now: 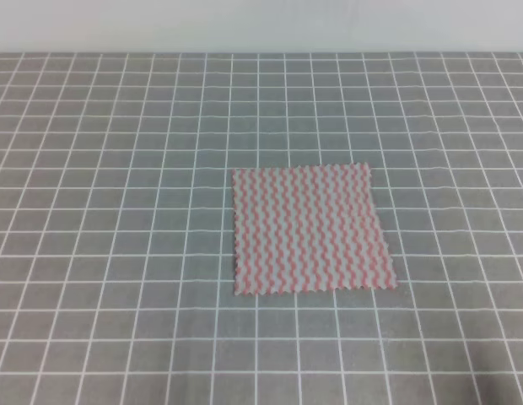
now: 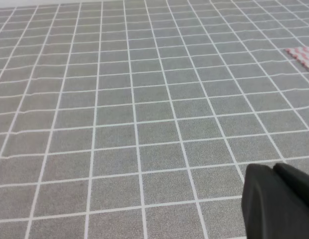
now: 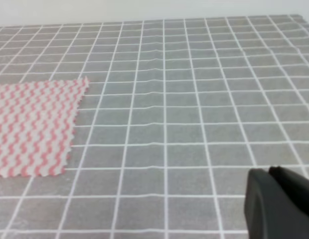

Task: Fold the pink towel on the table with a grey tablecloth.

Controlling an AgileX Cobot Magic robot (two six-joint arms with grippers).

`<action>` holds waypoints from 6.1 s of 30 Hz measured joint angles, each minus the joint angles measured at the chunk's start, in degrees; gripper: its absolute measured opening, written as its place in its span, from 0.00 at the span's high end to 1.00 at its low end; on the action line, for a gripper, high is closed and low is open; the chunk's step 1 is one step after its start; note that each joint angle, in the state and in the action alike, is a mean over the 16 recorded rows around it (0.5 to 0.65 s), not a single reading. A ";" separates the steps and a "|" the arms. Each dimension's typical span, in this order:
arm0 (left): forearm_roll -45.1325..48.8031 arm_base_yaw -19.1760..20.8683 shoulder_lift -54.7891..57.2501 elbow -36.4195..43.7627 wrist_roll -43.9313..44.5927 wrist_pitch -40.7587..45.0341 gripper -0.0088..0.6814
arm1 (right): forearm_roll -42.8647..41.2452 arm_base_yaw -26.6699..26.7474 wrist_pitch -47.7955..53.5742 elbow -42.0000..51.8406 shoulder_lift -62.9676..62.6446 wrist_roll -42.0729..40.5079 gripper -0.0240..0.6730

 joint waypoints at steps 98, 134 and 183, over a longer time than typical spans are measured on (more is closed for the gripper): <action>-22.47 -7.96 60.08 -39.47 10.76 -1.65 0.99 | 8.11 17.05 30.12 -67.35 94.72 -7.31 0.98; -22.15 -7.96 65.12 -39.45 11.51 -2.77 0.99 | 15.24 17.57 30.25 -72.88 107.48 -6.03 0.78; -22.28 -30.25 98.53 -52.35 61.96 -13.20 0.45 | 15.91 17.63 33.38 -89.53 107.83 -11.17 0.99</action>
